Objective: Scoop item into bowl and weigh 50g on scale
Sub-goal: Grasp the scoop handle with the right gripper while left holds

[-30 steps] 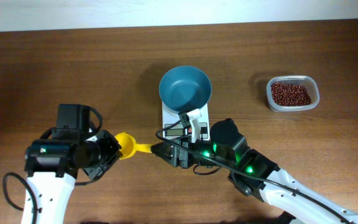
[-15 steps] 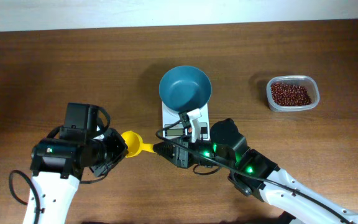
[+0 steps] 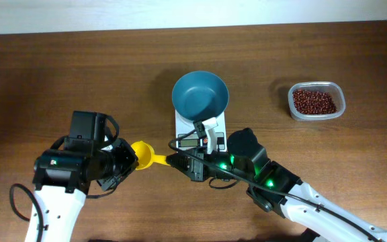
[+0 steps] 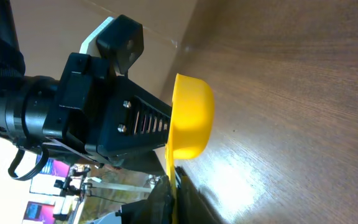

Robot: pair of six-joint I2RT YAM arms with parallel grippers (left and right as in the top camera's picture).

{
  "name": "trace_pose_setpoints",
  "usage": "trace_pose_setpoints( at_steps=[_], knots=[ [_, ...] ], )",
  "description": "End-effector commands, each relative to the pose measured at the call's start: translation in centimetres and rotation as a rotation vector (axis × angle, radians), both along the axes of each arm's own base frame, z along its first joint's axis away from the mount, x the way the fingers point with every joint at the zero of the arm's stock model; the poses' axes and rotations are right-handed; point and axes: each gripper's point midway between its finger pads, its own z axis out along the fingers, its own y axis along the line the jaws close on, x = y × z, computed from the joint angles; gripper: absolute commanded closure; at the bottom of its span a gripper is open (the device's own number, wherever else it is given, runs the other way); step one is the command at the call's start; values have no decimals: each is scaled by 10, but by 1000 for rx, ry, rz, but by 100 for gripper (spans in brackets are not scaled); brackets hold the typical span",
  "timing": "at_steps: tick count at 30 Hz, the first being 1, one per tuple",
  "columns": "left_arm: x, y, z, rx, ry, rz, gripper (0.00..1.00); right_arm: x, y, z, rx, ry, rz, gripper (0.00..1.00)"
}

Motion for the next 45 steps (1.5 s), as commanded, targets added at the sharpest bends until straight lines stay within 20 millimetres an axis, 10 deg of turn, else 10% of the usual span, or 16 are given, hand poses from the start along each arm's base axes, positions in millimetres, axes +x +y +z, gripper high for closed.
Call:
trace_pose_setpoints(
  at_steps=[1, 45],
  knots=[
    [3, -4, 4, -24, -7, 12, 100, -3, 5, 7, 13, -19, 32, 83],
    [5, -25, 8, 11, -106, -214, 100, -7, 5, 8, 16, -17, 54, 85]
  ],
)
